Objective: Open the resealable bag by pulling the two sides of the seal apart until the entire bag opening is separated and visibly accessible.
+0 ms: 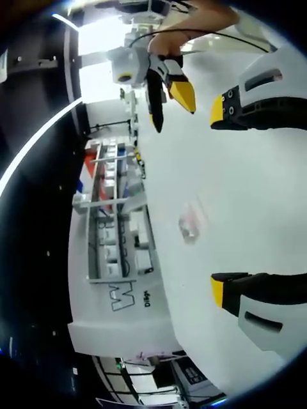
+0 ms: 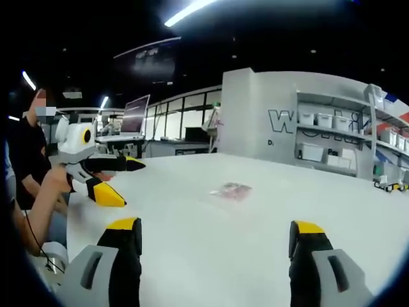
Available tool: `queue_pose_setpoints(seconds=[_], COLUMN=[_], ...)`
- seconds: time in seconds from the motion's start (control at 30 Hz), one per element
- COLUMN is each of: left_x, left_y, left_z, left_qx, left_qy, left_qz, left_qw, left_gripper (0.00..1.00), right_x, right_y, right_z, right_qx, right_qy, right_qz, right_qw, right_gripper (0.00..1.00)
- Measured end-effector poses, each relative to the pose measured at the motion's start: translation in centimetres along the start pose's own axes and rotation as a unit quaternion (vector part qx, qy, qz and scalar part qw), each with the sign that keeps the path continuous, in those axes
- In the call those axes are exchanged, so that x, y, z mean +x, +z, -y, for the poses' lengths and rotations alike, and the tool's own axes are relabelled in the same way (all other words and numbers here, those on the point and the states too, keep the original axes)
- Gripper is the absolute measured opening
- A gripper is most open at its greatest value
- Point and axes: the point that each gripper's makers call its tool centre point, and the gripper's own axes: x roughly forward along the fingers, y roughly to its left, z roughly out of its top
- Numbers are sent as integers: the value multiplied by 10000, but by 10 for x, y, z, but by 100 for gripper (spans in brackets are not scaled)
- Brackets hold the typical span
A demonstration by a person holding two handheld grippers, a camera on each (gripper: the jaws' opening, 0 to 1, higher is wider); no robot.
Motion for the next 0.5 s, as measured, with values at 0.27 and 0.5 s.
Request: queue_pose_setpoints(seconds=[0.27,0.5], left_x=[1,1], left_y=[2,3], left_z=[0,-1], left_qx=[-24,-20], left_qy=[6,42], left_qz=[42,63], left_qw=[10000,10000], left_gripper=[92,92], right_x=[0,1], right_y=[0,1], right_z=[1,1], right_qx=[-32,-49], right_qy=[-6,-3], right_qz=[-11,-10], right_qw=[10000,10000], right_gripper=[97,97])
